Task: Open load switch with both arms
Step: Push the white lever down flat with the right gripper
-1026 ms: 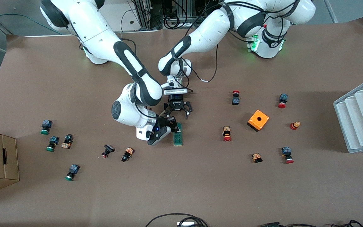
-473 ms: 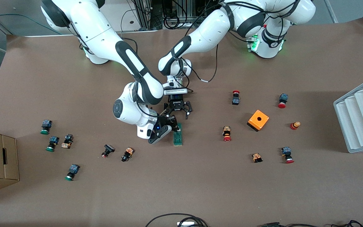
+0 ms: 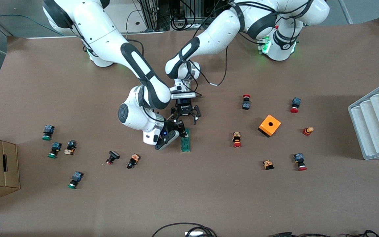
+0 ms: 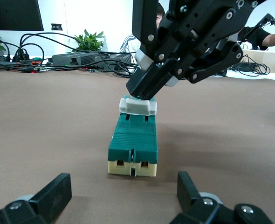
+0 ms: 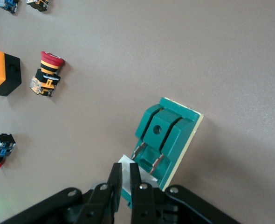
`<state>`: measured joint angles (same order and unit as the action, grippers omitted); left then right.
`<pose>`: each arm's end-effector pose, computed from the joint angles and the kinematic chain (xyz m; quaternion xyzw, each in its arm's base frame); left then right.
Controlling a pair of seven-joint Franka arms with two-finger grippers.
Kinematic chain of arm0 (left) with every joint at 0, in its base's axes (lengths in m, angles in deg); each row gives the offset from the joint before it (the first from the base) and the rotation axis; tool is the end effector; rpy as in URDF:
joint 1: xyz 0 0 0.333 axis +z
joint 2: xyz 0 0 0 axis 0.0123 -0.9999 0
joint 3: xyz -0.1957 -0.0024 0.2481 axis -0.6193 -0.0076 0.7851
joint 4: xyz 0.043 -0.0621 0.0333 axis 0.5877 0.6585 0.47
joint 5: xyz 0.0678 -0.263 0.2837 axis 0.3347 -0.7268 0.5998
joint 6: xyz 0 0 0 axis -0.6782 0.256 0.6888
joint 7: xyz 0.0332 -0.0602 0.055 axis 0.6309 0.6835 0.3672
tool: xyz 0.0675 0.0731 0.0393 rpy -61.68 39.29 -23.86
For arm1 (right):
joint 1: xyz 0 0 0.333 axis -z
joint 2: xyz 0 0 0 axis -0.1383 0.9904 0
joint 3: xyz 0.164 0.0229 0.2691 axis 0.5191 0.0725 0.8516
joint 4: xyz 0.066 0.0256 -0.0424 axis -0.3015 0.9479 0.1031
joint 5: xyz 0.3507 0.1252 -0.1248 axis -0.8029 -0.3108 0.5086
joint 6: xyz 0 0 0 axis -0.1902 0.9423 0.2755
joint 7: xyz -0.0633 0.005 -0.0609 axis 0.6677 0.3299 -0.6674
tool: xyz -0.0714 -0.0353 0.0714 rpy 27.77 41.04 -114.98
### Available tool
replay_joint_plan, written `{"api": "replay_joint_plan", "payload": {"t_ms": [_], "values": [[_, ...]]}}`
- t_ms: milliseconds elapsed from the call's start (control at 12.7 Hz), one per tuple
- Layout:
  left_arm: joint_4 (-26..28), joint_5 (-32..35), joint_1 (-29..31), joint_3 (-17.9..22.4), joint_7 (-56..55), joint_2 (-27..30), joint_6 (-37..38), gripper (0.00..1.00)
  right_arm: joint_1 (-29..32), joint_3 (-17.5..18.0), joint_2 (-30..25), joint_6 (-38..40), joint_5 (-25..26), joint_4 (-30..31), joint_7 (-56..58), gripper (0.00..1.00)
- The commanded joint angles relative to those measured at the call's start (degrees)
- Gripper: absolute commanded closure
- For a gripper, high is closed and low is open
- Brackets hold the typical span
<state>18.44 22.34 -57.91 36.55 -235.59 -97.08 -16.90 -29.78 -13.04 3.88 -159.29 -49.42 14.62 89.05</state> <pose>0.3062 -0.5683 0.0392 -0.7851 -0.0451 -0.6176 0.0120 0.5384 0.3759 0.2030 -0.9313 -0.2045 -0.0672 0.2938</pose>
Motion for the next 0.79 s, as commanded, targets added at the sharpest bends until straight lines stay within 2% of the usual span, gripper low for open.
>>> {"api": "replay_joint_plan", "payload": {"t_ms": [0,710], "values": [[-0.6,0.4,0.5,0.3,-2.8,-3.2,-1.5,0.0,-0.9,-0.1,-0.6,-2.8,-2.6,2.6,2.7,0.86],[-0.7,0.4,0.5,0.3,-2.8,-3.2,-1.5,0.0,-1.4,-0.1,-0.4,-3.7,-2.6,3.0,2.8,0.86]]}}
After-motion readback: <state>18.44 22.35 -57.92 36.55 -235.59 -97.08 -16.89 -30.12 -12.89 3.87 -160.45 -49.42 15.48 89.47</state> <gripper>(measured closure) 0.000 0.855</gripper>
